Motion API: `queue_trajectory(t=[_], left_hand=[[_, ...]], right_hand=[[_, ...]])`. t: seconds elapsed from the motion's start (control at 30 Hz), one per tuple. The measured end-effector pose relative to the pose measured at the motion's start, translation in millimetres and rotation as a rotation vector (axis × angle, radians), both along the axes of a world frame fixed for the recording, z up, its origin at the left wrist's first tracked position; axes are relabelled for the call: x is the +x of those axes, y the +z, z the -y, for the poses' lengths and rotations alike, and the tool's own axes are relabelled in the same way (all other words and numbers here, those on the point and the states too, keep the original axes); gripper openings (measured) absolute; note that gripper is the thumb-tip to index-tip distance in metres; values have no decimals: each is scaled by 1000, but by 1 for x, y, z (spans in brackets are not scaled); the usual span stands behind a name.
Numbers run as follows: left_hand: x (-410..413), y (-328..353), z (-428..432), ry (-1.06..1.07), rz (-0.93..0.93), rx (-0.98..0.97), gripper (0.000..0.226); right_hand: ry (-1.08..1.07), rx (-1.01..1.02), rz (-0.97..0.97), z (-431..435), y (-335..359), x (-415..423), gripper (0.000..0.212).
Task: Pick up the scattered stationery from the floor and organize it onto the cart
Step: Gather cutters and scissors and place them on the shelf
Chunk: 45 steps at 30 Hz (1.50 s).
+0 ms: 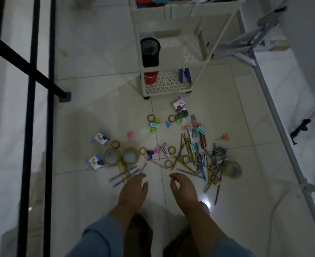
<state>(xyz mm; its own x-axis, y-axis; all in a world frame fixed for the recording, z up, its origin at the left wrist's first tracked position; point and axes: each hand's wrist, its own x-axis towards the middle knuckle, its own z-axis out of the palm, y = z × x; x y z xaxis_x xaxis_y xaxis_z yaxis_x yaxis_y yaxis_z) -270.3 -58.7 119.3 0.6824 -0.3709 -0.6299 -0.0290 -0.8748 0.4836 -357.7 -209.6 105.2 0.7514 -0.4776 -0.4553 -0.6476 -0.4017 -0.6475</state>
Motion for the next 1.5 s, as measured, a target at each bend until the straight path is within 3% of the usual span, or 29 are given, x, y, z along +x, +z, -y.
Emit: queue_trajectory(t=[0.1,0.2,0.53,0.7,0.83,0.97,1.13,1.27,1.4,1.5], left_hand=[[-11,-16,12,-5,9,34,40],[-26,-34,31,-28,10,30,41],[-55,-111,87,-172,-18,-53,41],[-52,-170,117,-243,14,-46,42],[-48,-239,152,-237,56,-171,40],[-30,-307,190,-219,245,-412,29],[32,-378,226,-275,492,-459,46],[59,-376,224,-435,514,-364,51],[46,-360,227,-231,473,-459,37],[45,-362,250,-268,479,-476,35]], right_hand=[[-6,13,-19,9,-13,-14,33],[-37,12,-38,26,-32,-29,22],[-209,-41,-75,82,-109,-61,23],[-359,-23,-78,106,-172,-62,25],[-401,-89,-22,137,-245,-52,23],[-489,-378,126,179,-317,-27,18],[-508,-492,175,240,-369,28,23],[-427,-384,106,258,-374,50,28],[-455,-316,32,257,-367,65,42],[-458,-272,77,260,-369,68,44]])
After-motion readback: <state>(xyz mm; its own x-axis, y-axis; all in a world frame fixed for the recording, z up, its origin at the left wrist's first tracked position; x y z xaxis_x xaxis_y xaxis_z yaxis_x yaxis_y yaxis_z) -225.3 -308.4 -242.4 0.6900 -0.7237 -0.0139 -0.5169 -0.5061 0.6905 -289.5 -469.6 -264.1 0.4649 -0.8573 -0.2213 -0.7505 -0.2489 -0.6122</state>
